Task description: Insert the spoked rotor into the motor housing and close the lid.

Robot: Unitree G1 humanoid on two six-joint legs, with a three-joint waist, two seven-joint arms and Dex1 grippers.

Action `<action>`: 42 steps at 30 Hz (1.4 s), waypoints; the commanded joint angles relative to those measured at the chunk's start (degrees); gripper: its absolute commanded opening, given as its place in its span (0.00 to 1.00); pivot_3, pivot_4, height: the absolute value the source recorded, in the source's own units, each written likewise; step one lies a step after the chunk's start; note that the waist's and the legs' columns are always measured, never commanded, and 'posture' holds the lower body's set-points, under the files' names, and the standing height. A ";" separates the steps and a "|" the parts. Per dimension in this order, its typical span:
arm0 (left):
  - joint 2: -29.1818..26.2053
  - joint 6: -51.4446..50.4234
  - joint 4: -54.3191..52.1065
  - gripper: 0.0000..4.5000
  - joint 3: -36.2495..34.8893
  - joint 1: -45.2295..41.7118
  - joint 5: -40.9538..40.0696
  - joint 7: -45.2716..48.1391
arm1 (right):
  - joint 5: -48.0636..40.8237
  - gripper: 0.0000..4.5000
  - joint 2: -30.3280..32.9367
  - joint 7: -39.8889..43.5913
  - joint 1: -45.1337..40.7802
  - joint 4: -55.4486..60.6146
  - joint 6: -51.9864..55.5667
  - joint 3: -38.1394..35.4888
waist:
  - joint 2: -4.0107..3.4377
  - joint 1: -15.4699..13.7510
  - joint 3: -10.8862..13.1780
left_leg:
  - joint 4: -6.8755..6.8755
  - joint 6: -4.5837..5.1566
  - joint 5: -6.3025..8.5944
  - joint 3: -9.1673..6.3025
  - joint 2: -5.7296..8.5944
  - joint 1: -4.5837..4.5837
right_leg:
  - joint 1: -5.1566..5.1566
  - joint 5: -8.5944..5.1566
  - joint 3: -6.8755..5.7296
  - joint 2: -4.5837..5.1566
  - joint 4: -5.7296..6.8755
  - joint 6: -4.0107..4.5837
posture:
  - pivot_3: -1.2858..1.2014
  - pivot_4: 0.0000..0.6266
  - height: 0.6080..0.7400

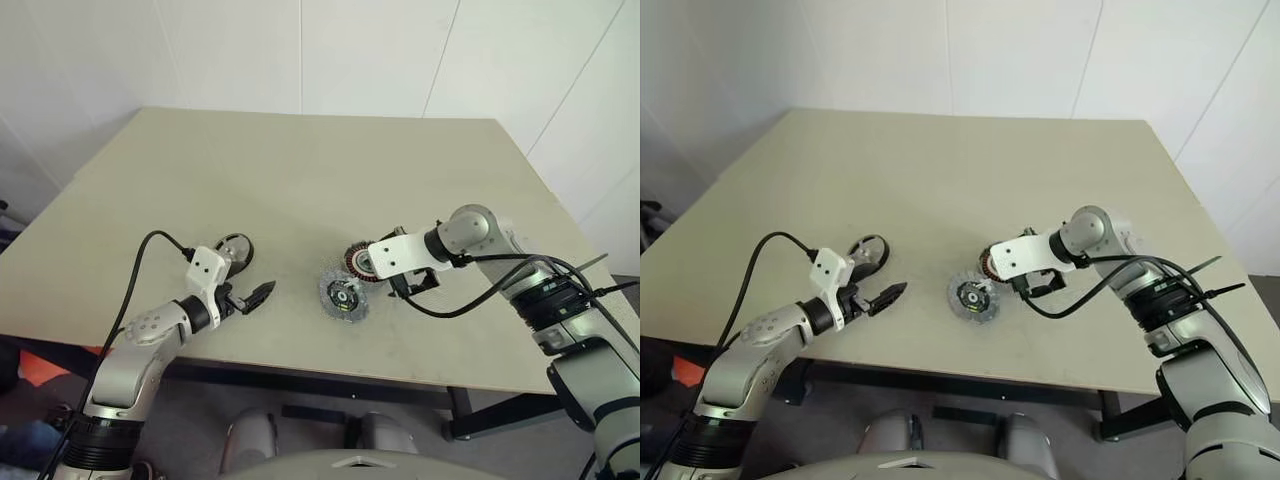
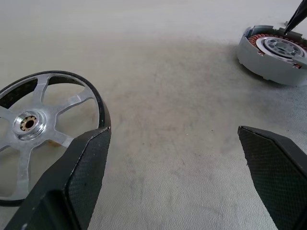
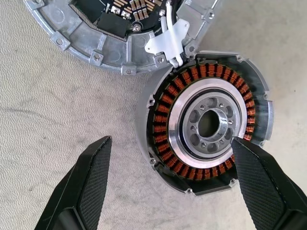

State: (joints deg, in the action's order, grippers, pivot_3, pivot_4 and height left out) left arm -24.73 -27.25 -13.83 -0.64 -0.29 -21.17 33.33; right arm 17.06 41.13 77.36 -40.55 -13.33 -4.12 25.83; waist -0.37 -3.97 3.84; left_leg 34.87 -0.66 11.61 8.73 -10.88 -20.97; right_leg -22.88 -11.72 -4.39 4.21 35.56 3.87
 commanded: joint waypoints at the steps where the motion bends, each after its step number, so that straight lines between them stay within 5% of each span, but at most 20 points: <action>1: -0.36 1.03 -0.32 1.00 -0.90 -1.40 -0.02 0.44 | -1.47 0.99 0.44 -1.98 -4.75 0.19 -0.25 -3.74 | 0.00 0.02 0.00 | 0.01 0.00 0.00 0.00 0.00 0.00 | 0.00 0.00 0.00 0.00 0.01 0.00 | 0.52 0.00 1.00; 5: -0.27 0.91 -0.22 1.00 -0.91 -1.85 -0.12 0.55 | -2.02 0.99 -1.66 -9.58 -9.66 -6.98 3.16 -7.92 | 0.00 0.11 0.00 | 0.12 0.00 0.00 0.00 -0.01 0.00 | 0.00 0.00 0.00 0.00 0.09 0.00 | 0.52 0.00 1.00; 11: -0.88 0.89 0.37 1.00 -1.52 -2.72 -0.48 1.38 | -4.93 0.99 -6.78 -31.59 -13.32 -21.14 12.22 -19.40 | 0.01 -0.28 -0.01 | 0.18 -0.04 -0.02 -0.02 0.01 0.11 | 0.09 -0.03 0.00 0.00 0.14 -0.06 | 0.52 0.00 1.00; 28: -1.90 1.63 5.79 1.00 0.34 -8.90 0.44 5.28 | -9.20 0.99 1.29 -31.94 0.23 -14.55 25.89 -24.78 | -0.09 -1.62 -0.05 | 0.17 -0.02 -0.01 0.02 0.06 0.02 | 0.04 -0.03 0.01 0.00 0.12 -0.05 | 0.52 0.00 1.00; 30: -1.78 1.75 6.21 1.00 0.53 -9.23 0.62 5.47 | -11.16 0.99 1.02 -32.31 1.84 -13.53 28.00 -26.88 | -0.10 -1.62 -0.05 | 0.18 0.00 0.01 0.01 0.07 0.01 | 0.08 -0.01 0.01 0.01 0.08 -0.03 | 0.52 0.00 1.00; 33: -1.68 1.77 7.00 1.00 0.68 -10.22 0.66 5.87 | -15.61 0.86 -1.29 -33.77 5.24 -10.08 33.01 -31.03 | -0.12 -1.61 -0.06 | 0.17 0.00 0.00 0.02 0.07 0.00 | 0.05 -0.01 0.01 0.01 0.10 -0.03 | 0.52 0.00 1.00; 42: -1.54 1.91 8.94 1.00 1.46 -12.09 1.34 7.47 | -20.75 0.86 -3.48 -35.84 11.98 -2.82 39.00 -32.53 | -0.21 -1.56 -0.12 | 0.15 -0.03 -0.02 0.02 0.07 0.08 | 0.08 -0.22 0.00 0.01 0.11 -0.40 | 0.52 0.00 1.00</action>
State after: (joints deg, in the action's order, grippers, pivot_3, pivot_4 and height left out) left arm -26.12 -26.58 -4.44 0.70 -11.02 -19.99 40.11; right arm -2.42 37.76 42.29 -28.08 -18.98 34.71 -5.22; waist -0.58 -5.53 3.72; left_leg 35.02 -0.69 11.59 8.75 -10.81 -20.88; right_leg -22.79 -11.94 -4.39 4.22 35.67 3.45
